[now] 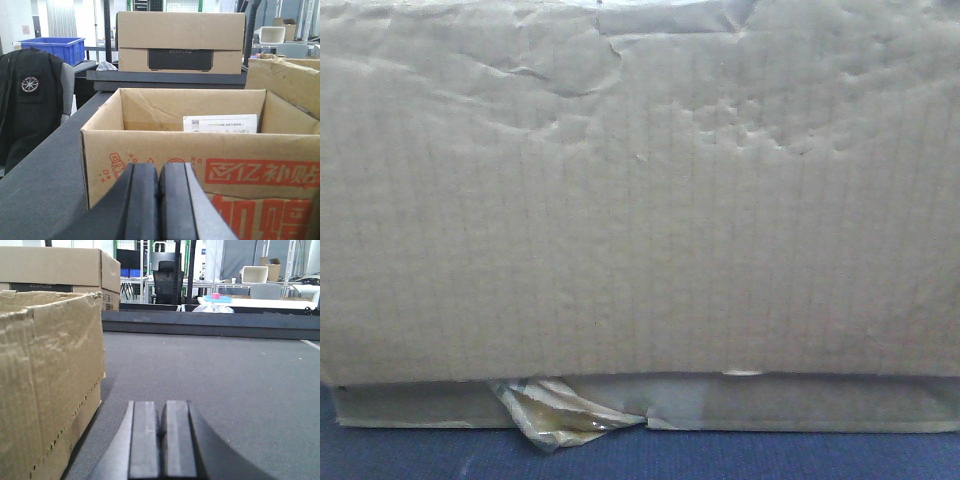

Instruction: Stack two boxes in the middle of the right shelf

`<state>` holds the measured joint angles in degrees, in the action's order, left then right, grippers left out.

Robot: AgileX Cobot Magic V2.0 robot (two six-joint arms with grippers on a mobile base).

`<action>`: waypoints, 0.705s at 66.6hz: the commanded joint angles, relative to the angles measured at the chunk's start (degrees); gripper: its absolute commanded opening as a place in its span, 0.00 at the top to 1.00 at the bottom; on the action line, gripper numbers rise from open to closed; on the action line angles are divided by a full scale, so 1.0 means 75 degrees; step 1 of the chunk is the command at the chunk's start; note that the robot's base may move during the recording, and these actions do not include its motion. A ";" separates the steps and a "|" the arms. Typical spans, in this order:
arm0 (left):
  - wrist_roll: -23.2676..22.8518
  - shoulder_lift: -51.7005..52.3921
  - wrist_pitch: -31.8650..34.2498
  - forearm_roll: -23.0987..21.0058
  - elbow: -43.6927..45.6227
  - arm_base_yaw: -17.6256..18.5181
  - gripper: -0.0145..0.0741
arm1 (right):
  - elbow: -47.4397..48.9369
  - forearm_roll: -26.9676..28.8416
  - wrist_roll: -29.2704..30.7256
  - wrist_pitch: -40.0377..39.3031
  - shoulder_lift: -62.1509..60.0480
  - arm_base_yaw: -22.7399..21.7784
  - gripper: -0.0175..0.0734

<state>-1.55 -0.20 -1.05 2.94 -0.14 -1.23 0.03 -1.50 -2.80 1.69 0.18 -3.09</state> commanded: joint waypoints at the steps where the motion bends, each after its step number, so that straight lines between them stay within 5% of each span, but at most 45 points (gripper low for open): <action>1: 0.0003 0.0026 0.0140 -0.0009 0.0019 -0.0044 0.96 | -0.0003 0.0035 0.0060 -0.0186 -0.0025 -0.0026 0.99; 33: 0.0003 0.0026 0.0140 -0.0001 0.0026 -0.0044 0.96 | -0.0003 0.0035 0.0060 -0.0186 -0.0025 -0.0026 0.99; 47: 0.0003 -0.0167 -0.2513 0.0406 0.1810 -0.0044 0.96 | -0.0003 0.0035 0.0060 -0.0186 -0.0025 -0.0026 0.99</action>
<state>-1.55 -0.17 -13.28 3.77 8.29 -1.23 0.03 -1.50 -2.80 1.69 0.18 -3.09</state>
